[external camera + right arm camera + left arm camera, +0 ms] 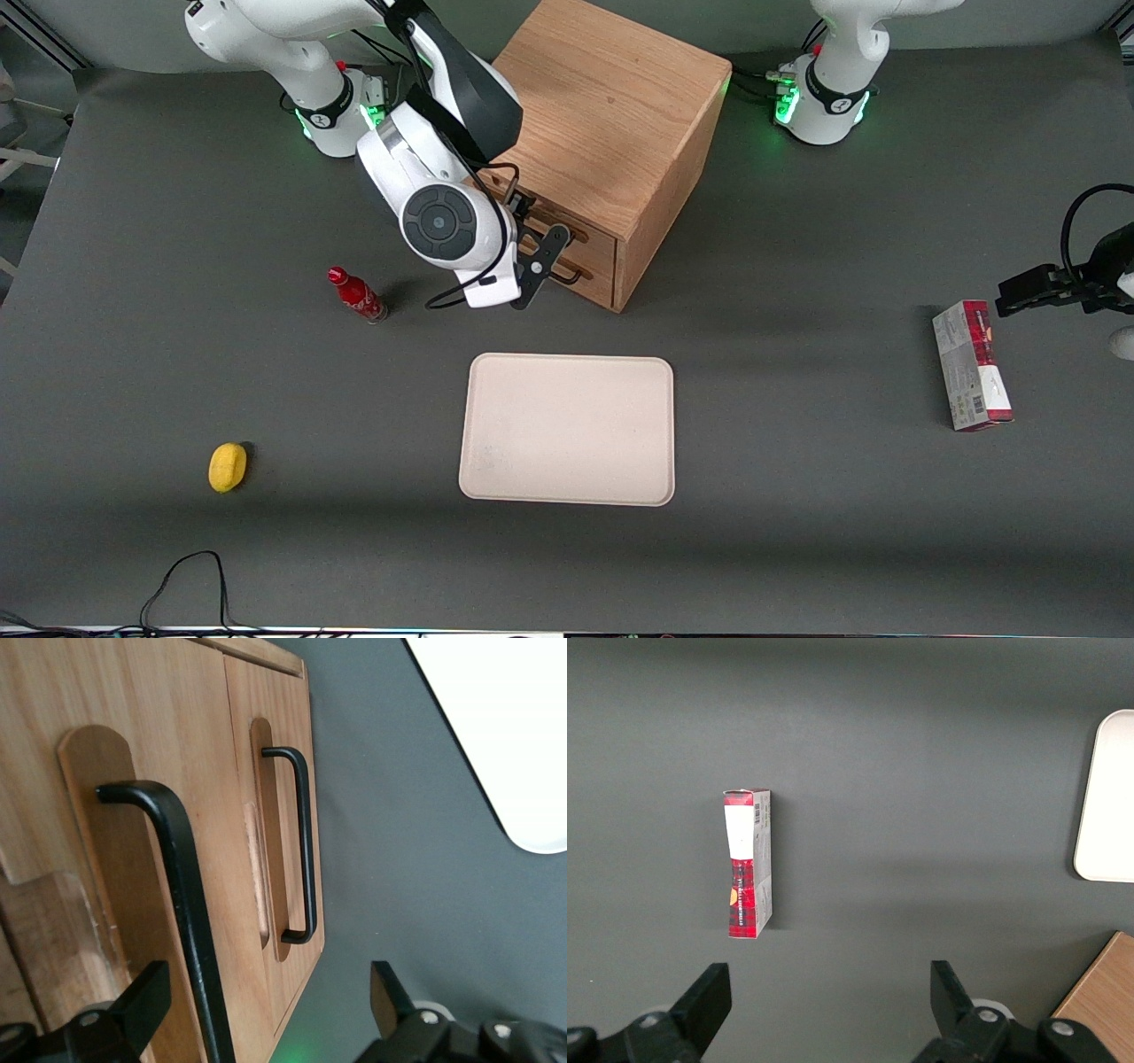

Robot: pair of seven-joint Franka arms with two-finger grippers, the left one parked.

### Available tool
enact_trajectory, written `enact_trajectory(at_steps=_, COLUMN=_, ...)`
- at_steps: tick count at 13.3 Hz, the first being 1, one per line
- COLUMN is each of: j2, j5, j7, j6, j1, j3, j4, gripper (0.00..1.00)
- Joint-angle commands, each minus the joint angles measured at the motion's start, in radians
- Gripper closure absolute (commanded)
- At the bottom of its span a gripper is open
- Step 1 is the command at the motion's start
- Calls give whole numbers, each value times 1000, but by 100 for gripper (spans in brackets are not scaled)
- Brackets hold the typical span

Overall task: Open upper drawer
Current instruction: 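Pull the upper drawer outward by its handle with the right gripper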

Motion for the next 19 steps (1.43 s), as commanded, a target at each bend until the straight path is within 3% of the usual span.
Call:
enact_trajectory(at_steps=1, j2=4, j5=33, j7=-29, j6=2, j1=7, j3=-12, j4=-20, gripper=0)
enact_trajectory(at_steps=8, j2=30, j5=29, j7=-29, j6=40, j1=-1, j3=-19, j4=-23, gripper=0)
enact_trajectory(at_steps=19, j2=29, j5=23, j7=-40, j6=50, j1=-101, j3=-26, j4=-12, gripper=0)
